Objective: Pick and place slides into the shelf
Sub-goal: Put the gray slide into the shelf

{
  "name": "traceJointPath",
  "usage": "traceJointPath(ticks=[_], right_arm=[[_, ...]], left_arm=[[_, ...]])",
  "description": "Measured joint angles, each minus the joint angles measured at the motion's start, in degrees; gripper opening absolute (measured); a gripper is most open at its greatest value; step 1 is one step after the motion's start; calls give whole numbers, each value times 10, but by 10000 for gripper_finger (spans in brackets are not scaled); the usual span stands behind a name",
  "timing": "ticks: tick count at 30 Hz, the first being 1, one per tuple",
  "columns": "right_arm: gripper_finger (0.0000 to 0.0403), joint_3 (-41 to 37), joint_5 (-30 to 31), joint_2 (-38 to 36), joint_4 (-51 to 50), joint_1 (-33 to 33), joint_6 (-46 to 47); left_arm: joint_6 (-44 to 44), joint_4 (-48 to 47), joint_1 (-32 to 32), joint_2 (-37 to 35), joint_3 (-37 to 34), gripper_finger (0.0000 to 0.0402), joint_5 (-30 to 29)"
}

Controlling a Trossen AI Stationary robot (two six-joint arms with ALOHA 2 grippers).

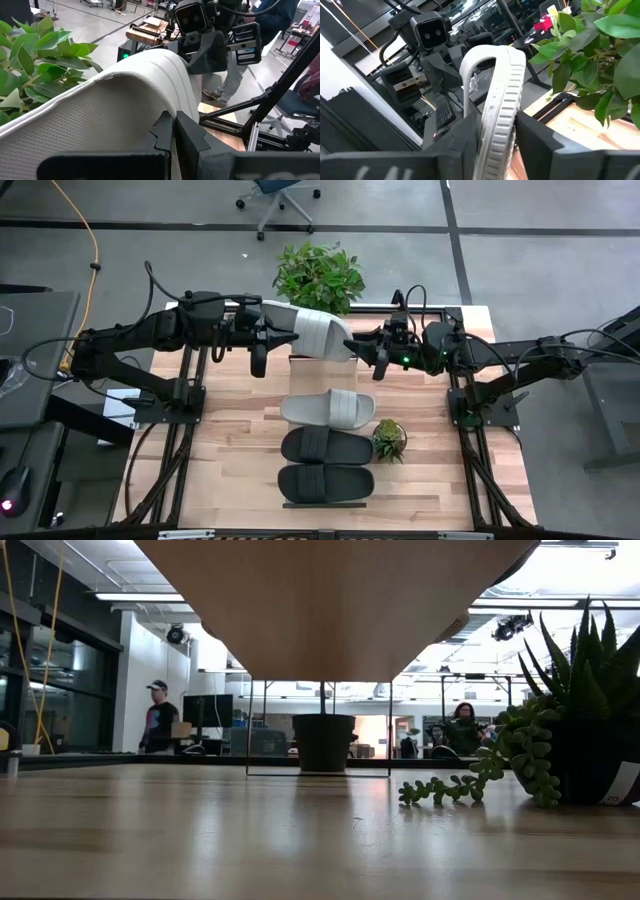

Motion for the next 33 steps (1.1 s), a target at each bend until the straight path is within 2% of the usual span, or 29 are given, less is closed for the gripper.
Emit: traceJointPath(ticks=[6,14,28,33], right_arm=[[74,0,1,0,0,-1,0],[39,0,16,0,0,-1,-4],[26,0,31,0,0,1,-11],[26,0,73,-18,-17,17,-31]], left_arm=[[8,0,0,0,0,0,10],[42,0,1,0,0,6,12],[55,-16,1,0,0,108,16],[65,-16,1,-6,0,124,29]])
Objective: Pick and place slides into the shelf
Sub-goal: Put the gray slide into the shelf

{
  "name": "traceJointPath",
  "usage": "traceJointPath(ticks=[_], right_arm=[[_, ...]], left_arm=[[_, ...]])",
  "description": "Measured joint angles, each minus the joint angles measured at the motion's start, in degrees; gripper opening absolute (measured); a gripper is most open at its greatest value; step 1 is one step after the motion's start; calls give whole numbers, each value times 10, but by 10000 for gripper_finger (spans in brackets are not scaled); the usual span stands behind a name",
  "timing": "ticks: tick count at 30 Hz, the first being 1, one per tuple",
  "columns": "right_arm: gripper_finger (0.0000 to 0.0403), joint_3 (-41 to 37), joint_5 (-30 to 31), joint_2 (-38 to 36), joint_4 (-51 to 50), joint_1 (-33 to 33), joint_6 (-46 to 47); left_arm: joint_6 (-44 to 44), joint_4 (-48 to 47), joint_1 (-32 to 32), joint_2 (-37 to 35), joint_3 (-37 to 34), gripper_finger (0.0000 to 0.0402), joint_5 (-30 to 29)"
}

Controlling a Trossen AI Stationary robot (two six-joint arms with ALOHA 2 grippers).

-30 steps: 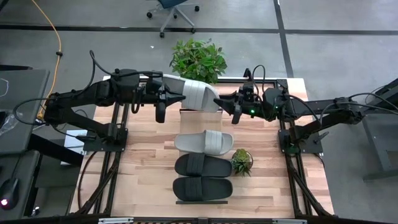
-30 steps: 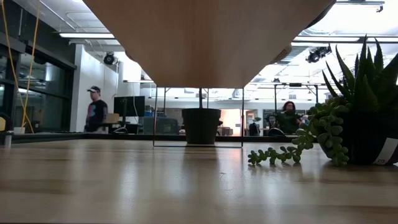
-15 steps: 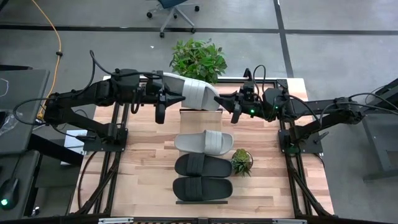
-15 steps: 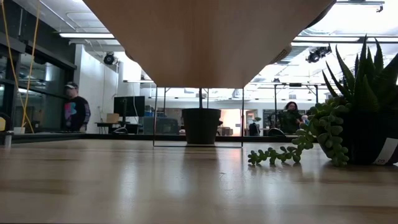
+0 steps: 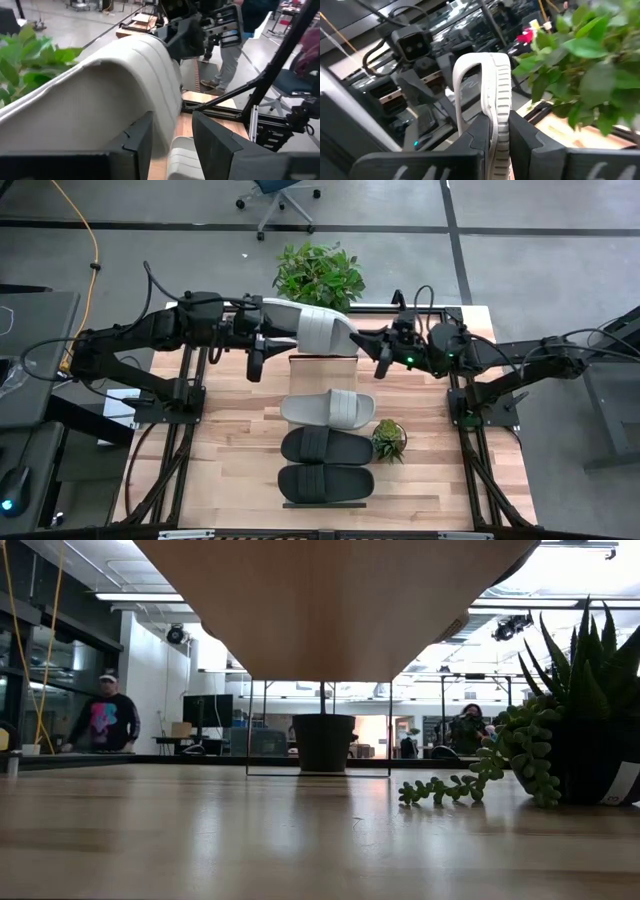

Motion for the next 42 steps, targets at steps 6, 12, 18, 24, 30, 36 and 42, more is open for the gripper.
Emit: traceJointPath(ticks=[6,12,18,24,30,36,42], right_arm=[[25,0,47,-47,-66,22,2],[25,0,80,-80,-96,46,3],[25,0,83,-107,-149,63,37],[25,0,64,-119,-236,66,97],[25,0,41,-111,-284,66,137],[25,0,18,-104,-296,61,168],[25,0,-26,-104,-322,37,217]], left_arm=[[19,-8,0,-17,0,127,-2],[55,-36,0,-35,0,127,-2],[120,-75,0,-56,0,127,26],[159,-142,0,-64,0,127,34],[166,-195,0,-63,0,127,19],[184,-215,0,-65,0,127,12],[199,-216,0,-65,0,127,12]])
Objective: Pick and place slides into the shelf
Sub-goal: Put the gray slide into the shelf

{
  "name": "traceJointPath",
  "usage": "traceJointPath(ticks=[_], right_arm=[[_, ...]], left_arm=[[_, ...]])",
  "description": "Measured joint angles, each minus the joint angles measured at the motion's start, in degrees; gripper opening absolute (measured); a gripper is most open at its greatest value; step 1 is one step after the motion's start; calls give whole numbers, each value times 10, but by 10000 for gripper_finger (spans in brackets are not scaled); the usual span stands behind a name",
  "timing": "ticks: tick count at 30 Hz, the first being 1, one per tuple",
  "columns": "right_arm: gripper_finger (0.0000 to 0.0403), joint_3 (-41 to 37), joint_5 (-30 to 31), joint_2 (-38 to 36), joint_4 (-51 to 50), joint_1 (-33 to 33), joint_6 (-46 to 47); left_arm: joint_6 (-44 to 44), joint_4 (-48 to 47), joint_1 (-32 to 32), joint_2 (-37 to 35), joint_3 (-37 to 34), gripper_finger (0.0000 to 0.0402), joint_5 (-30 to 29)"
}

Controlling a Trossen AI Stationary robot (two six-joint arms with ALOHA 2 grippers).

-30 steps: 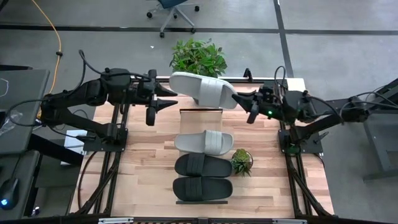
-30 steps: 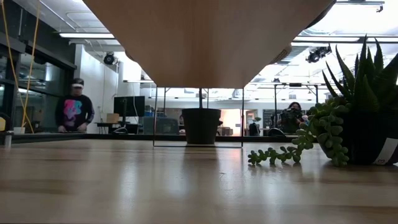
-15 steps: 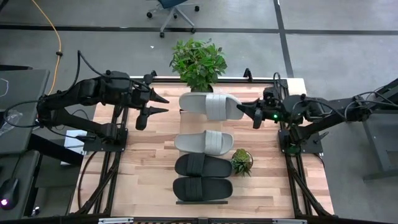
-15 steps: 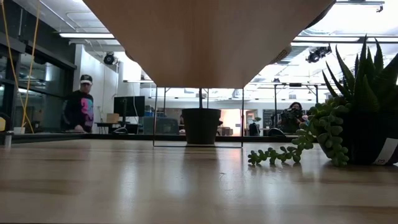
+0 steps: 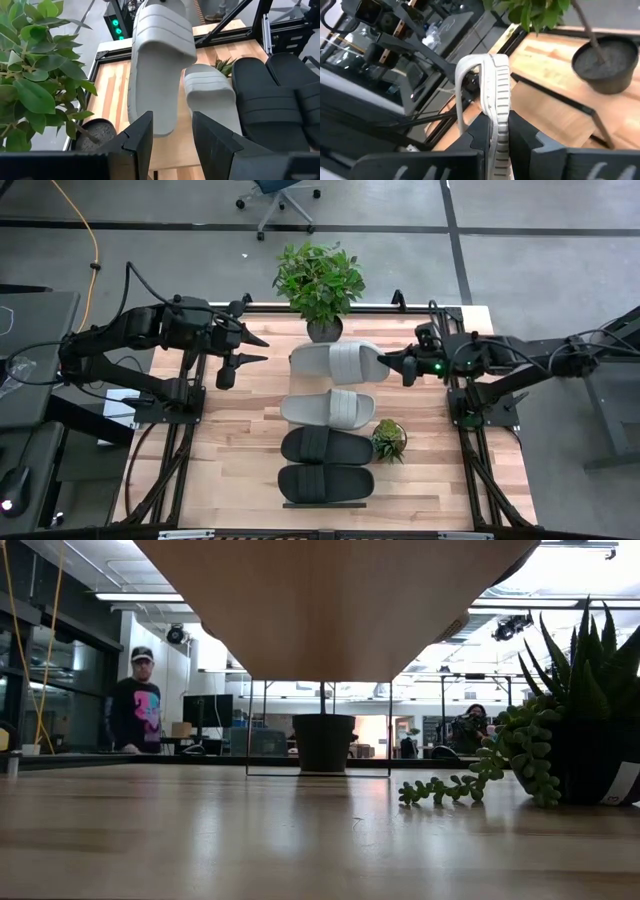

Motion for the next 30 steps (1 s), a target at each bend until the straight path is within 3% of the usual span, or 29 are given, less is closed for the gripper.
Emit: traceJointPath(ticks=[13,18,30], right_arm=[[25,-11,-162,3,12,-119,46],[25,-61,-210,3,97,-144,75],[25,-192,-221,3,258,-148,160]], left_arm=[[12,-28,-1,-7,0,127,0],[12,-39,-21,-19,0,127,-10],[9,-39,-69,-42,0,127,-50]])
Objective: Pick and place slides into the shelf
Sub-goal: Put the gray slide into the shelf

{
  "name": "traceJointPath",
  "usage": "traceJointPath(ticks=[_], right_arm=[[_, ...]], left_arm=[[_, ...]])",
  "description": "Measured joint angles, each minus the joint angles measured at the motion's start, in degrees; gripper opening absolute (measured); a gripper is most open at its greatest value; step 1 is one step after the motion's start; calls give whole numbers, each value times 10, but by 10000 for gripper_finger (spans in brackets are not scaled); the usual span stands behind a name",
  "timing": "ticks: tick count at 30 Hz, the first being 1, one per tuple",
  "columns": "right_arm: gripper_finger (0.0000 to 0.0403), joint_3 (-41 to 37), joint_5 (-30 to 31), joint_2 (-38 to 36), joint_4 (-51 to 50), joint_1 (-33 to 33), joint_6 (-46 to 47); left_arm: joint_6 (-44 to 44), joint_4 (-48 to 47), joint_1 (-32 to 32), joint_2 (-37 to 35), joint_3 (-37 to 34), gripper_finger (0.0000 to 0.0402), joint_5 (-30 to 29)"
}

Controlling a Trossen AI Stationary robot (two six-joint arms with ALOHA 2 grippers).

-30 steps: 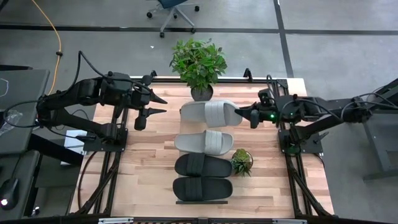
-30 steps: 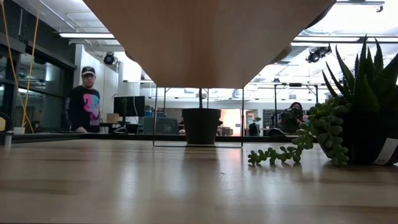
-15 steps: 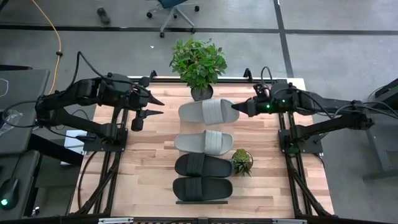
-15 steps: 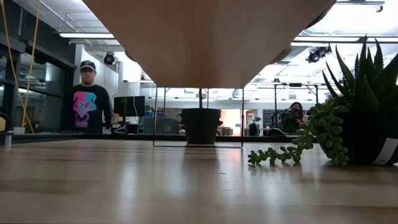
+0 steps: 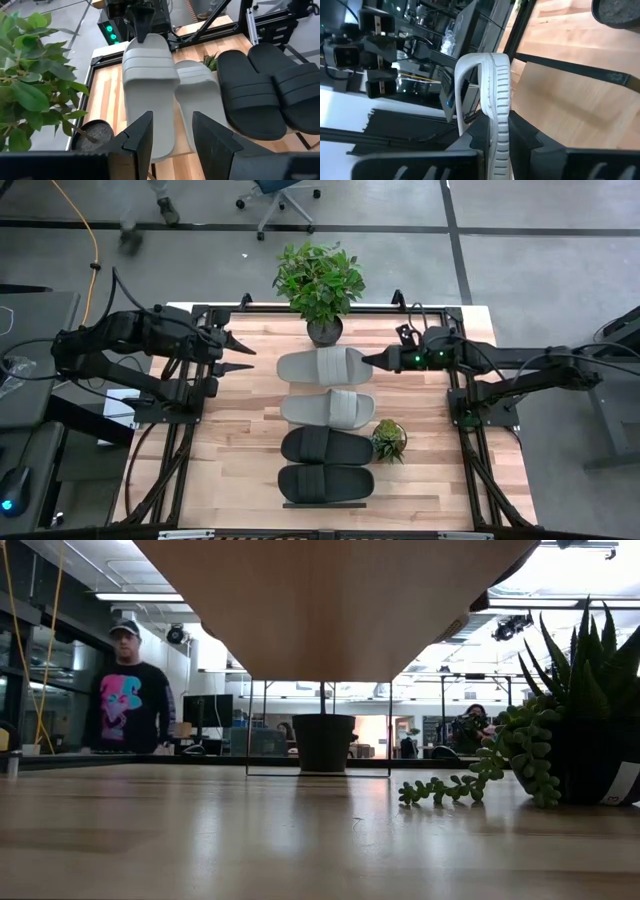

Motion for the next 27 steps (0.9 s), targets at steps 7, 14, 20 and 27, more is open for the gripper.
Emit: traceJointPath(ticks=[7,14,20,27], right_arm=[[23,-39,5,0,34,0,24],[23,-43,20,0,16,-3,25],[23,-43,19,0,-2,-16,21],[22,-43,10,0,-7,-27,21]], left_arm=[[-9,-2,1,0,0,127,3],[-9,-5,0,0,0,127,7],[-9,-5,0,0,0,127,7],[-10,-5,0,0,0,127,7]])
